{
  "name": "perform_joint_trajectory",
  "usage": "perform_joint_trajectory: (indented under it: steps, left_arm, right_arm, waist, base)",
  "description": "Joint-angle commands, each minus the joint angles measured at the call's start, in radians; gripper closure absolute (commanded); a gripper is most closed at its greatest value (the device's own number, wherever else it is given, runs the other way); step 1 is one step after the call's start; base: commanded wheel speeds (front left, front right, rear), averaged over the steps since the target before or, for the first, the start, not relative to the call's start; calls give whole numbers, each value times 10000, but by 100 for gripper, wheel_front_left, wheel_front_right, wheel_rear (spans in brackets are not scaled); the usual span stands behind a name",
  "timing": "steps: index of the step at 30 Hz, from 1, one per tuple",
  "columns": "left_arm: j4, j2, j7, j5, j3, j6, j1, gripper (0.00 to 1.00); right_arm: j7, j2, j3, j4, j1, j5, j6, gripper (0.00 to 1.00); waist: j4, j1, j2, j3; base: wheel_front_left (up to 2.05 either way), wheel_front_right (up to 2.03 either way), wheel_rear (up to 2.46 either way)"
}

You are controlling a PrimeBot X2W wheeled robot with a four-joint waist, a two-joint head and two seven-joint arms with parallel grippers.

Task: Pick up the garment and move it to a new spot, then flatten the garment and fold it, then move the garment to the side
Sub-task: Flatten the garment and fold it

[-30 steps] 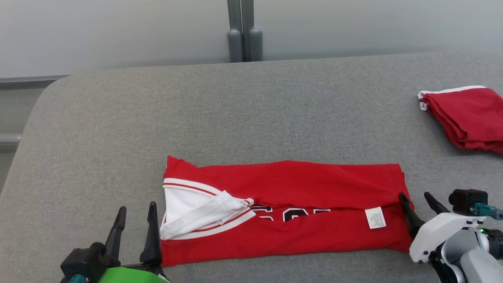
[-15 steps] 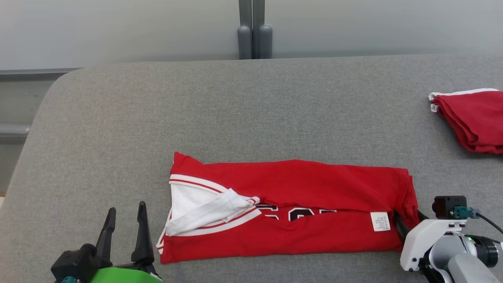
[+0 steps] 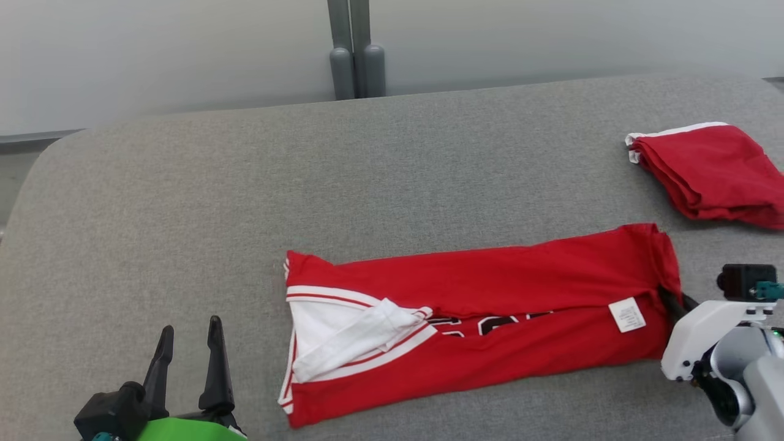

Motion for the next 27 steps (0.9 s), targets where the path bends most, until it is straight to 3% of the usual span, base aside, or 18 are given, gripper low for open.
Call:
perform_joint_trajectory:
  steps: [1,6,14,27]
  left_arm:
    - [-20,70,11,-16,-13,10,78,0]
    - [3,94,59,-4,-100,5,91,0]
    - [105,63,68,-39,-219,-46,68,0]
    - [126,116,116,-71,-332,-23,31,0]
  right_arm:
    - [82,-291,-162,-115,-41,79,-17,100]
    - [578,-631,-421,-846,383,659,-17,100]
    - [1552,78,2,-2586,986,2419,-9,100]
    - [3143,934,1505,-5128,1353,3962,-8,100]
  waist:
    - [-298,1,0,-85]
    - [-643,1,0,-101]
    - [-804,1,0,-186]
    - [-27,1,0,-352]
  base:
    - [0,0,0]
    - [0,0,0]
    - [0,0,0]
    - [0,0,0]
